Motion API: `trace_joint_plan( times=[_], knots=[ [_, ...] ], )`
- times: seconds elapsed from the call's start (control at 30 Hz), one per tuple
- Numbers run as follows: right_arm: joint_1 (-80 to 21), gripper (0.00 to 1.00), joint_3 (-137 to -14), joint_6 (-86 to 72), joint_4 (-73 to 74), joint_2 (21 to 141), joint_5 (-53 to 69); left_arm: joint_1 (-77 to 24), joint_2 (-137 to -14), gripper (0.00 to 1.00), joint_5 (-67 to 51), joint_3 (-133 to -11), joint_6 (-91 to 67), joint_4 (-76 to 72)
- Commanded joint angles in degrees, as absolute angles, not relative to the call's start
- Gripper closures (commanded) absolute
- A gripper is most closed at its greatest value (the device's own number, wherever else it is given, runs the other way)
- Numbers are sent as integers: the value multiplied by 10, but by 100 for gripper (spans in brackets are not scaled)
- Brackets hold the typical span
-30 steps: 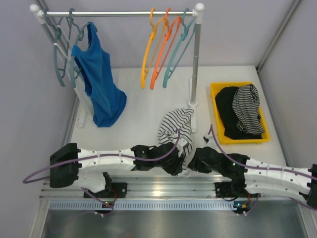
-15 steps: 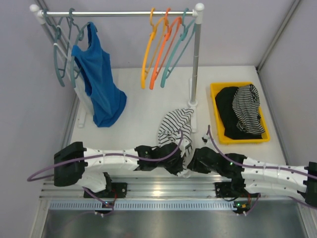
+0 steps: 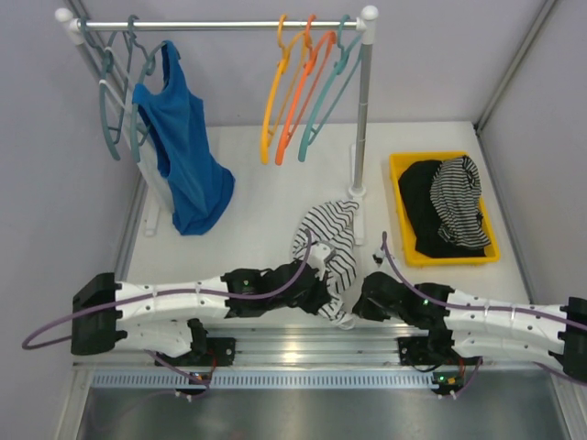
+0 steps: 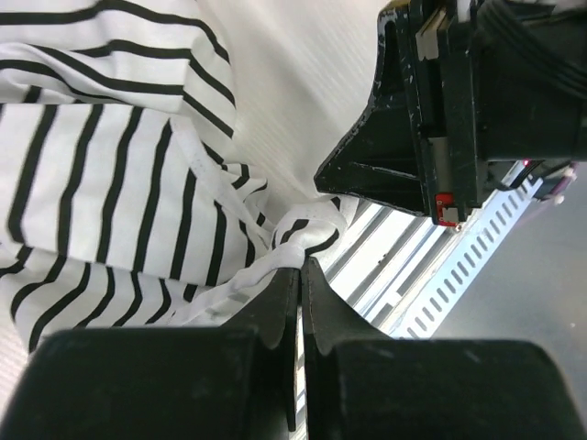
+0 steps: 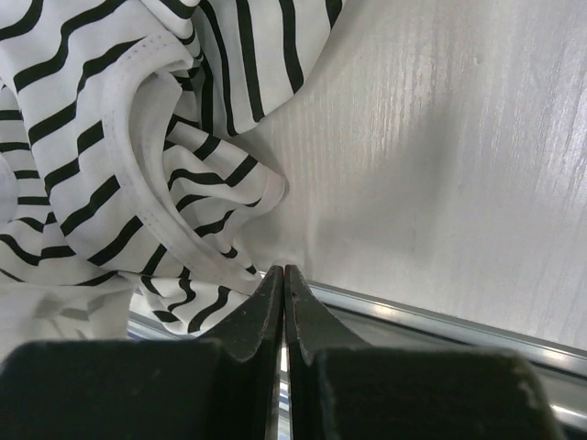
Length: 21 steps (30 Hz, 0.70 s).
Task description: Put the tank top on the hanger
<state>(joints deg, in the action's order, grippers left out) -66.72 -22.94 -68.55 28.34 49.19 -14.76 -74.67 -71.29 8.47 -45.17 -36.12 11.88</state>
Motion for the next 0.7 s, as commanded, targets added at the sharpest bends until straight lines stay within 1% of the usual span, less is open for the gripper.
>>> trace_joint_plan(
  times=[0.0, 0.13, 0.17, 0.2, 0.23, 0.3, 0.4, 0.53, 0.67],
  knots=[
    [-675, 100, -258, -679, 279, 483, -157, -743, -664, 100, 132, -439, -381, 139],
    [-676, 99, -269, -679, 301, 469, -164, -737, -622, 100, 162, -421, -394, 159],
    [-675, 95, -272, -678, 305, 463, -164, -734, -615, 100, 165, -418, -394, 158],
    [-675, 85, -273, -678, 312, 459, -165, -733, -606, 100, 167, -412, -395, 163],
    [-675, 80, -276, -674, 313, 452, -164, -732, -601, 100, 166, -411, -396, 164],
    [-677, 73, -272, -658, 299, 442, -160, -732, -599, 100, 163, -406, -399, 168],
    [-686, 66, -238, -647, 271, 413, -156, -732, -589, 100, 163, -393, -410, 171],
    [-696, 67, -184, -641, 226, 348, -144, -731, -577, 100, 167, -384, -415, 173],
    [-706, 68, -152, -640, 223, 309, -141, -731, -577, 100, 171, -381, -420, 178]
  ],
)
